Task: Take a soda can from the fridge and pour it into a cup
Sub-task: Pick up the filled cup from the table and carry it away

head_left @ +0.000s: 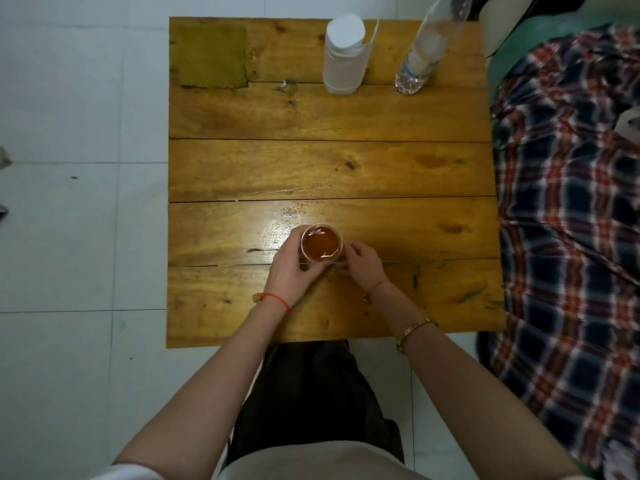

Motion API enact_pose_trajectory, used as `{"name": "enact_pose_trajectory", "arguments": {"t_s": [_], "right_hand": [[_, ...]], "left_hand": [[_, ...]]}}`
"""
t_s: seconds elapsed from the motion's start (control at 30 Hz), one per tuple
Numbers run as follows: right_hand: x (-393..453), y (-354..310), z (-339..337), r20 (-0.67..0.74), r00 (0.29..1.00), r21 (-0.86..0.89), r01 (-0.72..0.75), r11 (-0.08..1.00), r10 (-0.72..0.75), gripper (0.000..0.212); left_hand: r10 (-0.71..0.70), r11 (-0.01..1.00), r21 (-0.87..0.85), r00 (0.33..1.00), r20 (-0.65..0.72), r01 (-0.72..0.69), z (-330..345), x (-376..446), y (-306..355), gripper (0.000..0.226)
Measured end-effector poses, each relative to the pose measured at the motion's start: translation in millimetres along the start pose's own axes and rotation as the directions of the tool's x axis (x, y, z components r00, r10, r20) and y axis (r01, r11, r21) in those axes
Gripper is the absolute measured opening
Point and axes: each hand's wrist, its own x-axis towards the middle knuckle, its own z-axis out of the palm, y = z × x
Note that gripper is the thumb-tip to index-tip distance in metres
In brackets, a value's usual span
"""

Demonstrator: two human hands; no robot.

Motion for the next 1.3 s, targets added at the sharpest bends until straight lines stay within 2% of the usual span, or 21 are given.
{"name": "enact_pose_trajectory", "arguments": {"t_s": [0.1,0.2,0.47,0.6,0.8,1.07,1.3], "right_hand": [[-30,-16,-3,0.048,0.999,0.032,-0.004,0.999,0.003,0.026],[-65,-31,-9,0.072,0.996,0.066,0.05,0.997,-0.054,0.028],[-154,-46,-19,0.157,0.98,0.137,0.104,0.985,-0.126,0.027],[-202,-59,-22,0.199,0.971,0.129,0.106,0.986,-0.13,0.029],[-252,-73,-19,0.294,0.931,0.028,0.22,0.975,-0.218,0.03],[-316,-104,36,0.455,0.837,-0.018,0.349,0.937,-0.303,0.037],[-361,-125,131,0.605,0.744,-0.079,0.41,0.909,-0.283,0.032]], "left_hand": [[0.004,1.0,-0.003,1.0,-0.008,-0.004,-14,-17,17,0.058],[0.012,1.0,-0.012,1.0,-0.027,-0.013,-30,-39,34,0.059],[0.041,0.999,-0.029,0.99,-0.133,-0.045,-66,-117,85,0.057],[0.028,0.998,-0.054,0.979,-0.2,-0.039,-82,-159,109,0.059],[-0.015,0.995,-0.099,0.952,-0.305,-0.016,-107,-214,124,0.062],[-0.081,0.987,-0.162,0.869,-0.488,0.001,-162,-285,120,0.059],[-0.173,0.977,-0.207,0.778,-0.604,0.057,-229,-347,73,0.059]]}}
